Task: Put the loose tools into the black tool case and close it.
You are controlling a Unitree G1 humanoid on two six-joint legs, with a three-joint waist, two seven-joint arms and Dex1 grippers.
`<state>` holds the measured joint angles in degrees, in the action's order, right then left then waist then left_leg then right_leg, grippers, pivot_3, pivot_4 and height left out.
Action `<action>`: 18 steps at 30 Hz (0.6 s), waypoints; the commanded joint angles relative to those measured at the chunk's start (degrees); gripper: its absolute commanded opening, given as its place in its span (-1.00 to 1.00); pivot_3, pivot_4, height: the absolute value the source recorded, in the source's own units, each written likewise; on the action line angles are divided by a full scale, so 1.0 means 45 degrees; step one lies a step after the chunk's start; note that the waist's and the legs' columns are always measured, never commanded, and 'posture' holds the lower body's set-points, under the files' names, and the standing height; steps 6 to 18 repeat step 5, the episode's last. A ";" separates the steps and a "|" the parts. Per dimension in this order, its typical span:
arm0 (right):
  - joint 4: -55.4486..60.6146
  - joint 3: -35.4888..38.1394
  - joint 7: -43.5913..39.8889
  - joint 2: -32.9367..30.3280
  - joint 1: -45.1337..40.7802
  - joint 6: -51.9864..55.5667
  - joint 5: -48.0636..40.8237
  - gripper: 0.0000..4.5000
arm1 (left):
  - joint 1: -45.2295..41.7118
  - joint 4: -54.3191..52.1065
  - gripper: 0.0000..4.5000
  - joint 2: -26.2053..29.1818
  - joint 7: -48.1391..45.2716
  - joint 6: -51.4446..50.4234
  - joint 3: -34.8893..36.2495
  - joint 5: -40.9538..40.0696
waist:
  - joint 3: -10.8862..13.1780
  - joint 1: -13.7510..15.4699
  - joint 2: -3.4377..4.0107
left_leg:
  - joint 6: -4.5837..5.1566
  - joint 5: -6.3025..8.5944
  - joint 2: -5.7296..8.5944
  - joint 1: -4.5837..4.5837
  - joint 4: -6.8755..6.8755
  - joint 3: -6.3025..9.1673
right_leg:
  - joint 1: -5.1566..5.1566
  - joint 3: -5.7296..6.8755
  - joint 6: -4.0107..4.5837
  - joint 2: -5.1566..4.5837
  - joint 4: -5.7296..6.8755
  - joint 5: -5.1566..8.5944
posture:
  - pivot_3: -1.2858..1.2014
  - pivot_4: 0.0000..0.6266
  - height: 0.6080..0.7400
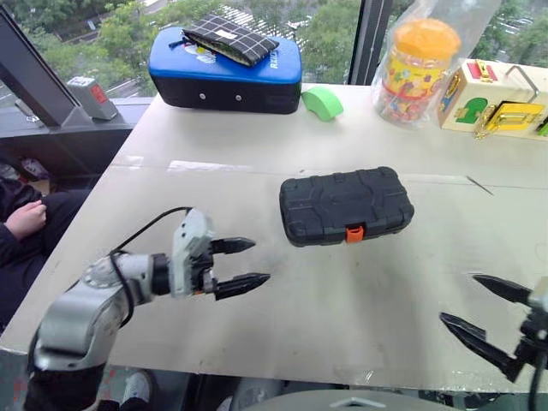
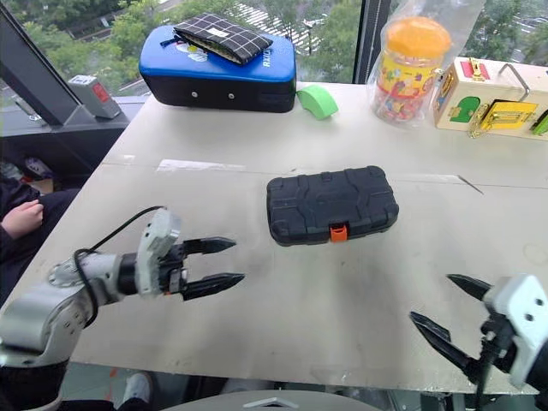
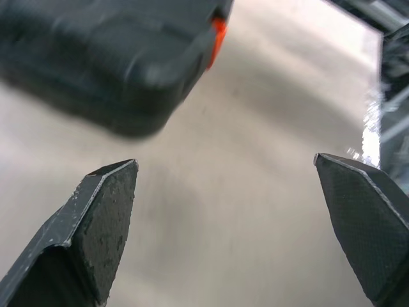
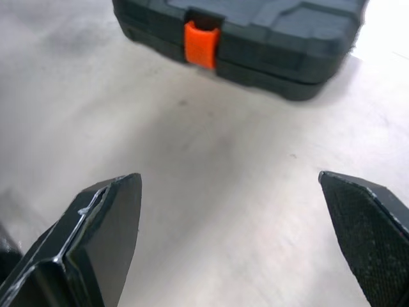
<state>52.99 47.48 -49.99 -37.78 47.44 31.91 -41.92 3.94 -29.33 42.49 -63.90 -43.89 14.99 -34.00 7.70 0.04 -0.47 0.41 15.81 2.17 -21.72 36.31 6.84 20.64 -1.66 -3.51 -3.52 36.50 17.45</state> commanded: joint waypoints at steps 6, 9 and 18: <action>-0.1314 0.0926 -0.1761 -0.0156 0.0444 -0.1687 0.0711 1.00 | 0.2299 -0.0411 0.99 0.0425 -0.0245 0.1381 0.1469 -0.0486 | 0.0004 0.0203 0.0021 | -0.0002 0.0003 -0.0002 -0.0015 -0.0027 -0.0021 | 0.0002 -0.0010 0.0051 -0.0012 -0.0061 0.0013 | 0.03 -0.52 1.00; -0.1314 0.0926 -0.1761 -0.0156 0.0444 -0.1687 0.0711 1.00 | 0.2299 -0.0411 0.99 0.0425 -0.0245 0.1381 0.1469 -0.0486 | 0.0004 0.0203 0.0021 | -0.0002 0.0003 -0.0002 -0.0015 -0.0027 -0.0021 | 0.0002 -0.0010 0.0051 -0.0012 -0.0061 0.0013 | 0.03 -0.52 1.00; -0.1314 0.0926 -0.1761 -0.0156 0.0444 -0.1687 0.0711 1.00 | 0.2299 -0.0411 0.99 0.0425 -0.0245 0.1381 0.1469 -0.0486 | 0.0004 0.0203 0.0021 | -0.0002 0.0003 -0.0002 -0.0015 -0.0027 -0.0021 | 0.0002 -0.0010 0.0051 -0.0012 -0.0061 0.0013 | 0.03 -0.52 1.00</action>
